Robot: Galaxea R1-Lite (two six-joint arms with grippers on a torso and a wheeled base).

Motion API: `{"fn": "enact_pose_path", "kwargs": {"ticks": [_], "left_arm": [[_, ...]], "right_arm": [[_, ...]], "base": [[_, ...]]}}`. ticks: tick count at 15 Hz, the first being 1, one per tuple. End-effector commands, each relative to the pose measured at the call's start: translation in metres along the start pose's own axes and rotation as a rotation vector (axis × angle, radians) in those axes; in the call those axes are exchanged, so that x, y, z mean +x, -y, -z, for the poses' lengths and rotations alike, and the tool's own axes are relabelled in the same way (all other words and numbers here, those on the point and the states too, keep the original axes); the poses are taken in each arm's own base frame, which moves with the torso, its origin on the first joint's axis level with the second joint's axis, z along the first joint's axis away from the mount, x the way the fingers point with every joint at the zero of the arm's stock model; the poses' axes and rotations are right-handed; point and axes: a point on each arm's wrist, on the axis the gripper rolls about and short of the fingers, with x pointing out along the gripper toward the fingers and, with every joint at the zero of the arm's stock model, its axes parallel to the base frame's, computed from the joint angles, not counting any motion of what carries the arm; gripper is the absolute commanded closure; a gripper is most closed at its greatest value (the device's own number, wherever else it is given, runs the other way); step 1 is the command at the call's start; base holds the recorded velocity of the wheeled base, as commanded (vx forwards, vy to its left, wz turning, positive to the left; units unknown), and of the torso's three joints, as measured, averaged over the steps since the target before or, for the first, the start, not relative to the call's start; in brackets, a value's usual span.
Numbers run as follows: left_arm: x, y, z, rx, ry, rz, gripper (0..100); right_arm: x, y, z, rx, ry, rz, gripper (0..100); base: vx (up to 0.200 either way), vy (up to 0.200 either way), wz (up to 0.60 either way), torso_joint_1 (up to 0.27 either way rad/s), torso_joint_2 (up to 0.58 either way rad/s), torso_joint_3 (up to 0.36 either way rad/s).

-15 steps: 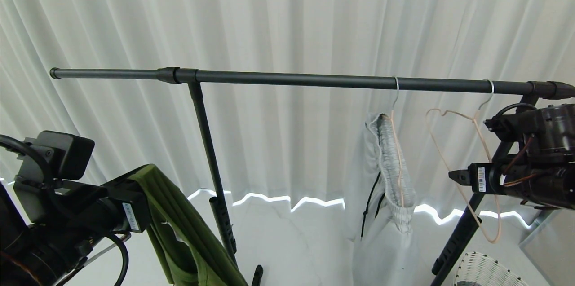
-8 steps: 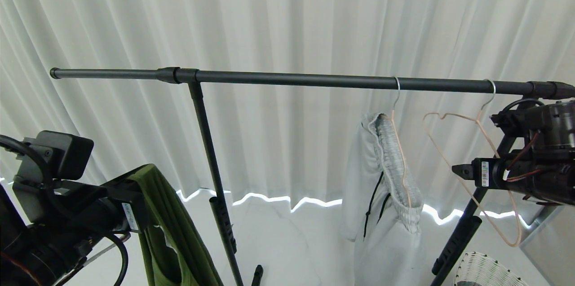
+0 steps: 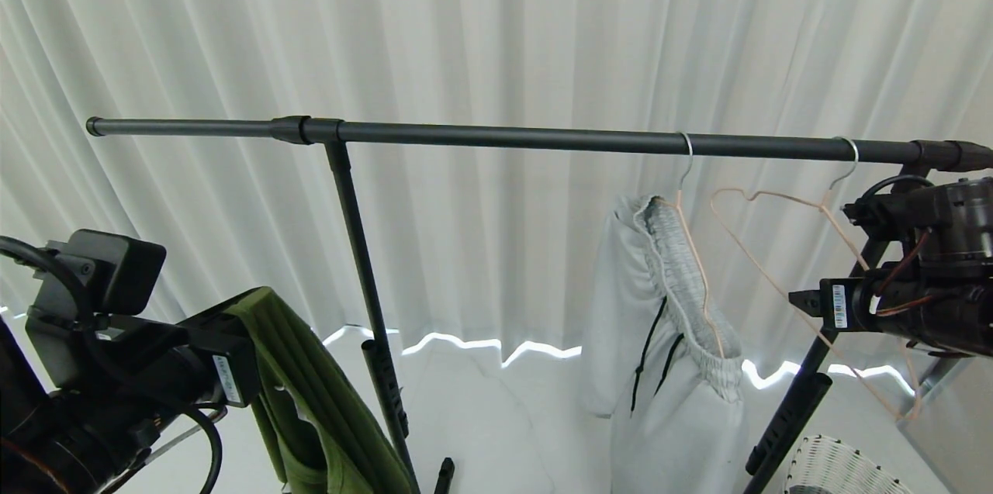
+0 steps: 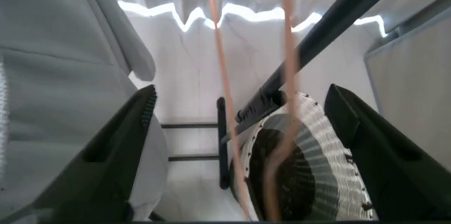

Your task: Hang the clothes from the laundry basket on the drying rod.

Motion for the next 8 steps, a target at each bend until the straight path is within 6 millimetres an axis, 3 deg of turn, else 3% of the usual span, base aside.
{"fn": "enact_pose_path", "kwargs": {"ticks": [1, 8], "left_arm": [[-0.0002, 0.0000, 0.0002, 0.001, 0.000, 0.001, 100], [-0.0002, -0.0002, 0.0003, 0.001, 0.000, -0.001, 100]], "right_arm": [[0.0018, 0.0011, 0.0005, 0.001, -0.005, 0.006, 100], [-0.0007, 0.0020, -0.0006, 0.004, 0.003, 0.000, 100]], "base": [[0.000, 0.000, 0.00, 0.000, 0.00, 0.000], [0.000, 0.000, 0.00, 0.000, 0.00, 0.000]]}}
